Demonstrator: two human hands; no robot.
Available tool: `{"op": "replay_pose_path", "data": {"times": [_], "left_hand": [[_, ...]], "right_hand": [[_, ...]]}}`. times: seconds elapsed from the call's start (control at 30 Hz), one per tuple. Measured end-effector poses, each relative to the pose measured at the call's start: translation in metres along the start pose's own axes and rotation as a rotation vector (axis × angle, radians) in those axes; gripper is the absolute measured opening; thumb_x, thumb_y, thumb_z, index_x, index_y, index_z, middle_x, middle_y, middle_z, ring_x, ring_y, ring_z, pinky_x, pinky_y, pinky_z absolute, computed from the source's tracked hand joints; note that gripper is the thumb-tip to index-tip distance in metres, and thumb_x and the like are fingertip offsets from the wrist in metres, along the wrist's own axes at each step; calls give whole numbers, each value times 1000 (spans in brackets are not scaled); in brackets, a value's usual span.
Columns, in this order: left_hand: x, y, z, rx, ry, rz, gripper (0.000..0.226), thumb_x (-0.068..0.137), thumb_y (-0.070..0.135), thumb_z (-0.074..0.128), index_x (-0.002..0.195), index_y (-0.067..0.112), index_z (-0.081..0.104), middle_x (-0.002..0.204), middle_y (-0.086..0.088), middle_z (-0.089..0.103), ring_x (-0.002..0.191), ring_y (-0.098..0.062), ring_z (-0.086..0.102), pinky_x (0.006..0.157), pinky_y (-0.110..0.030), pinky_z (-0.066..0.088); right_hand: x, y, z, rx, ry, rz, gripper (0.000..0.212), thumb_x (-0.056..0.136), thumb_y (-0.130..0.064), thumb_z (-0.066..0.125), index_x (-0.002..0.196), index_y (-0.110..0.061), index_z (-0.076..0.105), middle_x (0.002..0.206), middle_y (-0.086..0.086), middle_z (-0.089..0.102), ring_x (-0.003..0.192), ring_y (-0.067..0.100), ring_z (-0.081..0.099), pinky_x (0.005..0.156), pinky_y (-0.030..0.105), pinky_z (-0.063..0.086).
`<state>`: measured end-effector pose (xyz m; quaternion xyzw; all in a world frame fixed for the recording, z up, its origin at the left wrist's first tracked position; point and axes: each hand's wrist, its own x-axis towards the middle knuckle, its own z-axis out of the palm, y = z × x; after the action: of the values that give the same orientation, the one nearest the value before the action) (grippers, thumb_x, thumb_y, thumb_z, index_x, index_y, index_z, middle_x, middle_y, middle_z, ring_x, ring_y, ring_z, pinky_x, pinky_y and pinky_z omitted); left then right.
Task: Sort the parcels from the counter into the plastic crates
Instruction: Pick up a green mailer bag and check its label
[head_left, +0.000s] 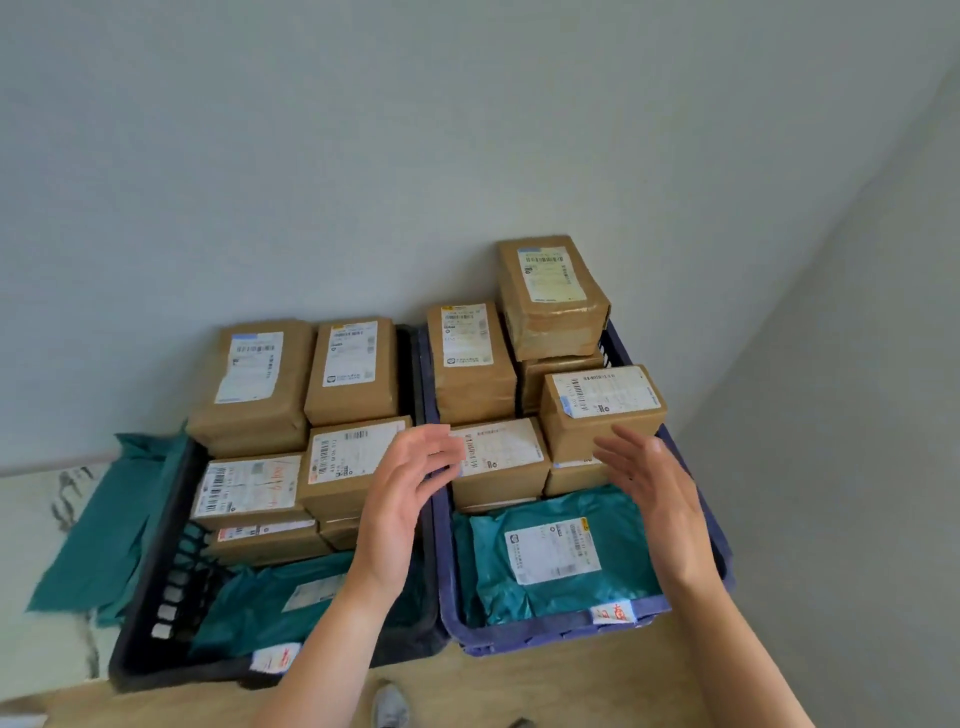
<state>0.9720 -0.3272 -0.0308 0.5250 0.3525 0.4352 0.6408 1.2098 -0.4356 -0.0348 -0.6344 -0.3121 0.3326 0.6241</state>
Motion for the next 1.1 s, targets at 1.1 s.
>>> {"op": "replay_pose_path", "data": {"times": [1.1], "left_hand": [[-96,106,-455,-72,396,102,40,81,55,61,104,27,79,124,-14,70,119,-27,69,109,-47,50]], "right_hand": [[-139,-38,498,-104,-466,-47,41,107,-44,39,134,-27,65,123,-6,75,121,11,68,112,41,49]]}}
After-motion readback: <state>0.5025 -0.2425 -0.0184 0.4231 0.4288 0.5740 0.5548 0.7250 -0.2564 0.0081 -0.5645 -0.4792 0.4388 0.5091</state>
